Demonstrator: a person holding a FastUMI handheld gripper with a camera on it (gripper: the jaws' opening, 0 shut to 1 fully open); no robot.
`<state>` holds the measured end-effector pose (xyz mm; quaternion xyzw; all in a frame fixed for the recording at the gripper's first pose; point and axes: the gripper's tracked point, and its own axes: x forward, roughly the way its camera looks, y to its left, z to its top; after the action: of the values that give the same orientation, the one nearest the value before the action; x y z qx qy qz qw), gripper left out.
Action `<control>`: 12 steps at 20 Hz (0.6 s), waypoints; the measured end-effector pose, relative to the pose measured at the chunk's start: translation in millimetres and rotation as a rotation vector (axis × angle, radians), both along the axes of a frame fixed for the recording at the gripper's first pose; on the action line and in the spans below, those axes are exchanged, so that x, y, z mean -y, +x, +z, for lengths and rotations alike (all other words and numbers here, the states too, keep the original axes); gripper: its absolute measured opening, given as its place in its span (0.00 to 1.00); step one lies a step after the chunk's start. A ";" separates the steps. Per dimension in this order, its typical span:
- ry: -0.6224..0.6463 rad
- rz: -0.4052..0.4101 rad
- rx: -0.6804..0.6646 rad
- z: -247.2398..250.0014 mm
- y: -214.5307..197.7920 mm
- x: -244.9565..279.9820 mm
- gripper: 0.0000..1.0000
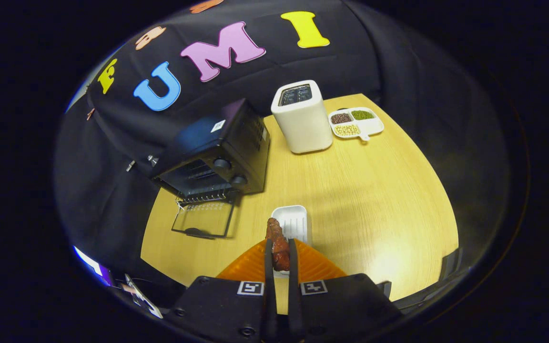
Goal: Open the toaster oven, put the food inside, and close the toaster oven door.
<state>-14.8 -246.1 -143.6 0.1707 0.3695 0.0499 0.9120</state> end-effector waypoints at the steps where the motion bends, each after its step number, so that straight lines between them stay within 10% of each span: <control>1: 0.010 -0.004 0.010 6.1 -4.0 -13.2 0.13; 12: 0.247 0.035 0.056 27.1 3.8 -215.6 0.13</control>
<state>-10.9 -30.5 -116.5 0.2741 0.3378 0.1155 0.8930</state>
